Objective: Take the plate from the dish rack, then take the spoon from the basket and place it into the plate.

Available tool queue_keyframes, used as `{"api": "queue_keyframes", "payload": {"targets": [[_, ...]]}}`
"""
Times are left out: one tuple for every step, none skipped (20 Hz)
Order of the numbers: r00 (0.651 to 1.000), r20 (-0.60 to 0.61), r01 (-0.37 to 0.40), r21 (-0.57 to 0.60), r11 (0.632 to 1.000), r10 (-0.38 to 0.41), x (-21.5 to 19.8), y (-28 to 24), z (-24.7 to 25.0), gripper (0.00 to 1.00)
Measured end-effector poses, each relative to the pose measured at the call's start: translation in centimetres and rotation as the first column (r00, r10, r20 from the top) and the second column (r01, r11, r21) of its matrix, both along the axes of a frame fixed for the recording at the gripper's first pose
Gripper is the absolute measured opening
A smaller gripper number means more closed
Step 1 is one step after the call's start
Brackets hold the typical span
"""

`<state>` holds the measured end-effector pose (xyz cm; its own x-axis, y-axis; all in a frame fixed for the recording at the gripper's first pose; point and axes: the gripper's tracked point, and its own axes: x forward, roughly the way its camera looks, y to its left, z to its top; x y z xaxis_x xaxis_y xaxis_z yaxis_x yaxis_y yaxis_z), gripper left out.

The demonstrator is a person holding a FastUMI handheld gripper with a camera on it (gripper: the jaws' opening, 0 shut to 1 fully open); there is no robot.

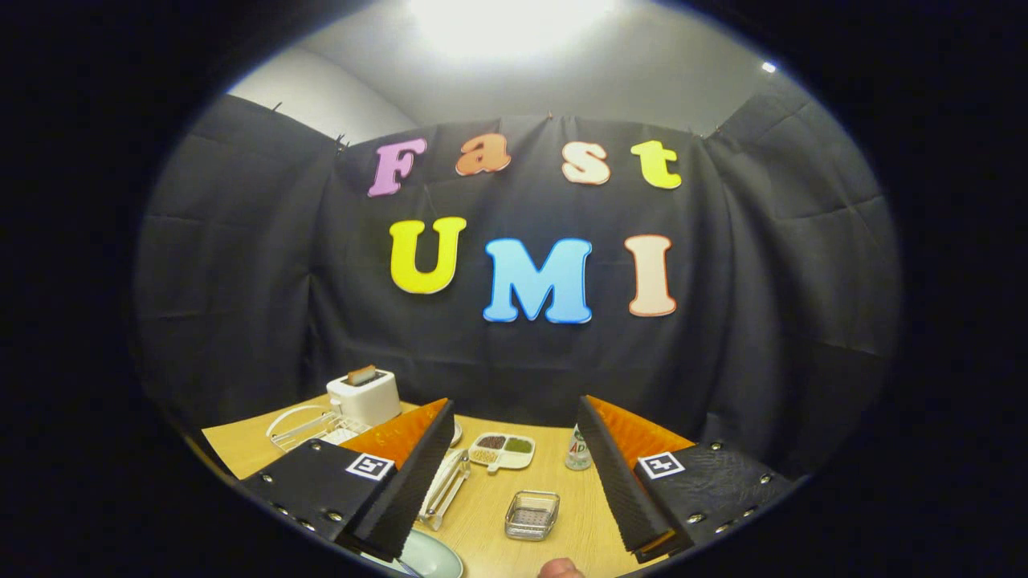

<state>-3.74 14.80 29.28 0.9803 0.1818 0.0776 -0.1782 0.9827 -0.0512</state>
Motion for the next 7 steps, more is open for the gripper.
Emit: {"api": "queue_keyframes", "payload": {"targets": [[1.0,0.006,0.002,0.002,1.0,-0.002,0.0,-0.5,-0.1,0.95],[1.0,0.007,0.002,0.006,1.0,-0.002,0.0,-0.9,-0.1,0.95],[1.0,0.007,0.006,0.011,1.0,-0.006,0.2,-1.3,-0.2,0.95],[1.0,0.012,0.01,0.02,1.0,-0.01,0.2,-1.8,-0.3,0.95],[1.0,0.013,0.009,0.028,1.0,-0.01,0.4,-2.1,-0.4,0.95],[1.0,0.013,0.012,0.036,0.999,-0.012,0.5,-2.5,-0.5,0.95],[1.0,0.013,0.013,0.043,0.999,-0.014,0.8,-3.0,-0.8,0.95]]}}
